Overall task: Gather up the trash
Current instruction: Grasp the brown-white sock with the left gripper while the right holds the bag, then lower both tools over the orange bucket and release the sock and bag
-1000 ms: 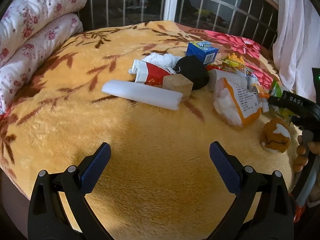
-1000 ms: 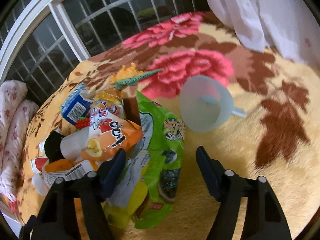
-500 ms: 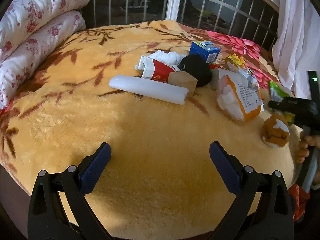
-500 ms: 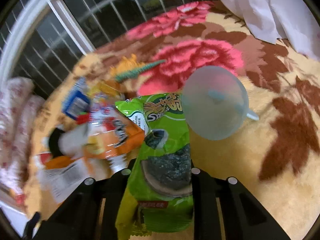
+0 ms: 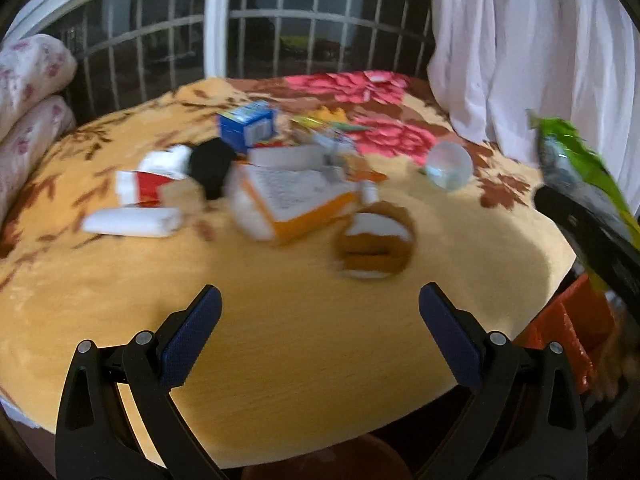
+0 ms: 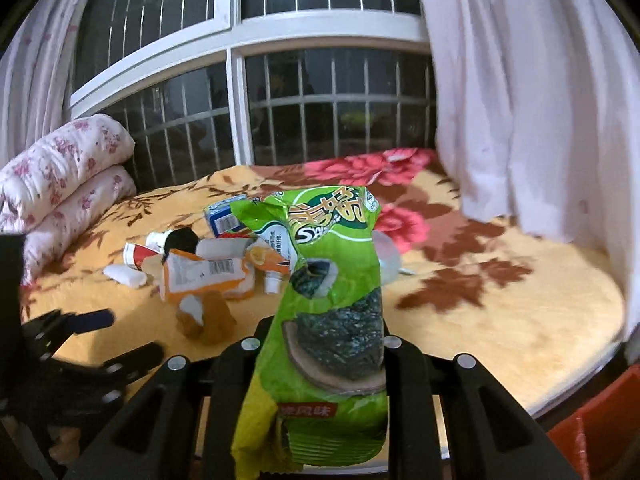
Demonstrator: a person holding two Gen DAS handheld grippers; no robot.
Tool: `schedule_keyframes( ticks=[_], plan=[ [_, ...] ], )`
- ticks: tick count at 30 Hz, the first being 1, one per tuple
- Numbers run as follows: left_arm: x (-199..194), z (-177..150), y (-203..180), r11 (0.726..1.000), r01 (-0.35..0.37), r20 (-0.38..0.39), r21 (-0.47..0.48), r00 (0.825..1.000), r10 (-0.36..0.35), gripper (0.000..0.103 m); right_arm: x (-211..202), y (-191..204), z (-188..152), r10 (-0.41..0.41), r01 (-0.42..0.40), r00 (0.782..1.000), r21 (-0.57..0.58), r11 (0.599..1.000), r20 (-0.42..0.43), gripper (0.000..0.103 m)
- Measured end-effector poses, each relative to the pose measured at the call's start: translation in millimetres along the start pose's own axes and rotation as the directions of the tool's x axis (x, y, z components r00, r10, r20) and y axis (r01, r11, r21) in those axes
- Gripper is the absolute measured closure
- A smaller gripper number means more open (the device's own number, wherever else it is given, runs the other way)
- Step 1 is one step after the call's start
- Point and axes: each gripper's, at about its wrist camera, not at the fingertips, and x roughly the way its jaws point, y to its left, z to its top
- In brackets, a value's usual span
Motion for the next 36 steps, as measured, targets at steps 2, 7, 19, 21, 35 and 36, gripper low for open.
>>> schedule_keyframes(
  ticks=[2, 7, 19, 21, 35, 36],
  plan=[
    [10.8, 4.5, -8.6, 0.999, -0.003, -0.011, -0.041, 1.0, 0.003, 0.007, -10.0, -6.2, -4.8, -0.008, 0.008, 1.0, 0.003, 1.0, 0.014, 0.08],
    [28.4, 16.8, -24.0, 0.986, -0.047, -0.023, -0.159, 0.999, 0.044, 0.007, -22.8, -29.0, -13.6, -0.008, 0.007, 1.0, 0.043, 0.999, 0.022, 0.079],
    [64.4, 22.7, -47.7, 0.927, -0.312, -0.007, -0.21, 0.948, 0.318, 0.03, -20.1, -62.6, -32.8, 0.014, -0.013, 1.0, 0.122, 0.993, -0.005, 0.079],
    [71.0, 20.6, -45.4, 0.93, -0.315, -0.026, -0.189, 0.948, 0.316, 0.057, -19.0, -64.1, -35.9, 0.017, -0.016, 1.0, 0.13, 0.991, -0.011, 0.079],
    [-10.3, -5.9, -23.9, 0.997, -0.06, 0.025, -0.038, 0.998, 0.061, 0.071, -32.1, -29.7, -43.4, 0.136, -0.134, 0.99, 0.062, 0.989, -0.028, 0.079],
    [-23.6, -14.0, -22.4, 0.999, -0.047, 0.029, -0.016, 0.998, 0.047, 0.071, -33.9, -25.6, -44.1, 0.16, -0.158, 0.987, 0.055, 0.986, -0.033, 0.079]
  ],
)
